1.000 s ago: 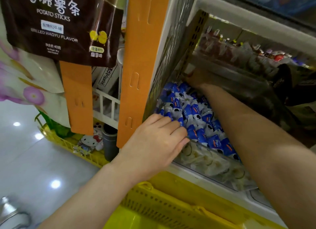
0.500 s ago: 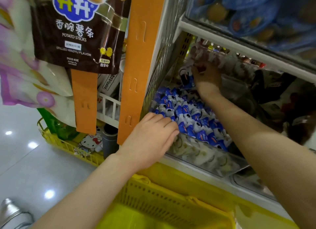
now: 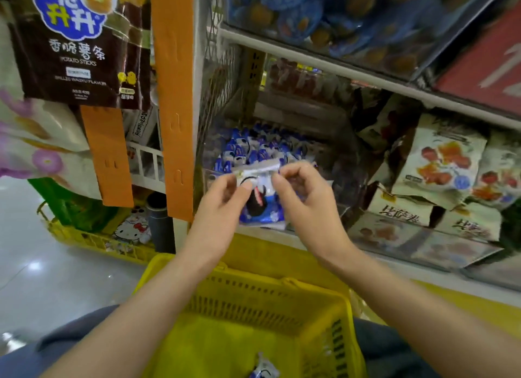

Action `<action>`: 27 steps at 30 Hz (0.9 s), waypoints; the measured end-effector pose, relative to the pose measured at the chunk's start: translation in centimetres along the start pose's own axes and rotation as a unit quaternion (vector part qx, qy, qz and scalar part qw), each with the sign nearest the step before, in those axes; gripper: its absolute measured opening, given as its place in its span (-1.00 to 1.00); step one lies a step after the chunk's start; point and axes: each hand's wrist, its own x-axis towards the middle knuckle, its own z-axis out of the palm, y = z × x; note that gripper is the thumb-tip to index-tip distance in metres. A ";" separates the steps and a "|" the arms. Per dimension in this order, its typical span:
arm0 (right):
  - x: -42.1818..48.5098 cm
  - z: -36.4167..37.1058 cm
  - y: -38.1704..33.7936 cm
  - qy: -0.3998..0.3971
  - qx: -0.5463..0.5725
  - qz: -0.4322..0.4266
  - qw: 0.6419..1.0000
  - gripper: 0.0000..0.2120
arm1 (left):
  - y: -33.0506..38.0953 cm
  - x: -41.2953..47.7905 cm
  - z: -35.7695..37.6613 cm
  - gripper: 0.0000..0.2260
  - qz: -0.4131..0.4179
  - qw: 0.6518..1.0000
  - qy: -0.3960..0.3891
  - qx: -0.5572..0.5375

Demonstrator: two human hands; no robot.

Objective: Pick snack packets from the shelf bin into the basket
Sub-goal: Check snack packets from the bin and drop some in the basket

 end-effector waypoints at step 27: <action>-4.9 0.0 3.4 -0.066 -0.192 -0.021 0.979 -0.90 | -3.1 -3.0 0.6 -0.83 -0.103 0.994 -0.027 0.029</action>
